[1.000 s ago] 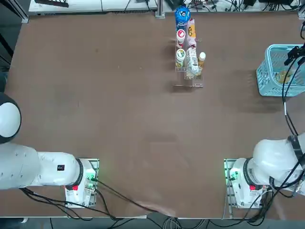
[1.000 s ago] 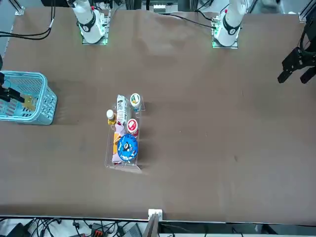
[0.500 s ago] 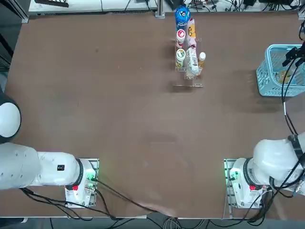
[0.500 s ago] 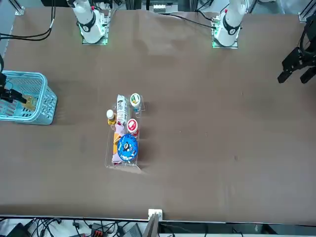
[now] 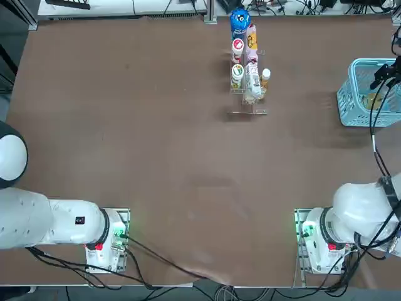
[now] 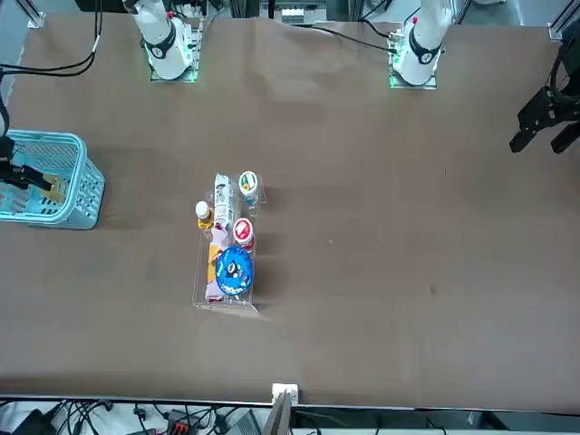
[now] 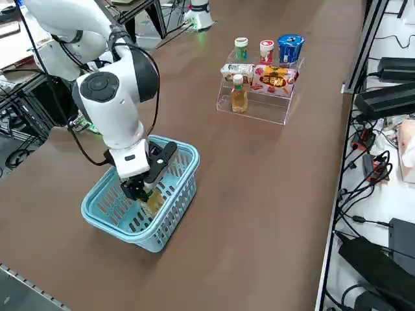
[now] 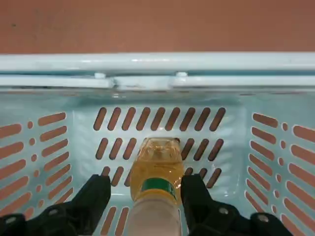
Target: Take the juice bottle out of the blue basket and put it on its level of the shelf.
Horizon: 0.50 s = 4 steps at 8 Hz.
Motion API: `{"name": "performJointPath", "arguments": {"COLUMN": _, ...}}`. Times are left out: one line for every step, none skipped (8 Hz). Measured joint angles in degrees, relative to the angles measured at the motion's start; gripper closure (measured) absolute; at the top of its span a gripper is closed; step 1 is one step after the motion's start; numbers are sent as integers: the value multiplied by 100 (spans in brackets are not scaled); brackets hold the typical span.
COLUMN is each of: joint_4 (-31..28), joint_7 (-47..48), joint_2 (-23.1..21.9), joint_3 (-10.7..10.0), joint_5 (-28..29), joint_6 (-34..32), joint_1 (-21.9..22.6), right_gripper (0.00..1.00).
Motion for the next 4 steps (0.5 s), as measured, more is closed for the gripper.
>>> {"name": "performJointPath", "arguments": {"joint_4": 0, "joint_7": 0, "joint_2": 26, "joint_3": 0, "joint_5": 0, "joint_6": 0, "joint_1": 0, "right_gripper": 13}}
{"name": "performJointPath", "arguments": {"joint_4": 0, "joint_7": 0, "joint_2": 45, "joint_3": 0, "joint_5": 0, "joint_6": 1, "joint_1": 0, "right_gripper": 14}}
{"name": "performJointPath", "arguments": {"joint_4": 0, "joint_7": 0, "joint_2": 61, "joint_3": 0, "joint_5": 1, "joint_6": 2, "joint_1": 0, "right_gripper": 16}}
{"name": "performJointPath", "arguments": {"joint_4": 0, "joint_7": 0, "joint_2": 72, "joint_3": 1, "joint_5": 2, "joint_6": 2, "joint_1": 0, "right_gripper": 17}}
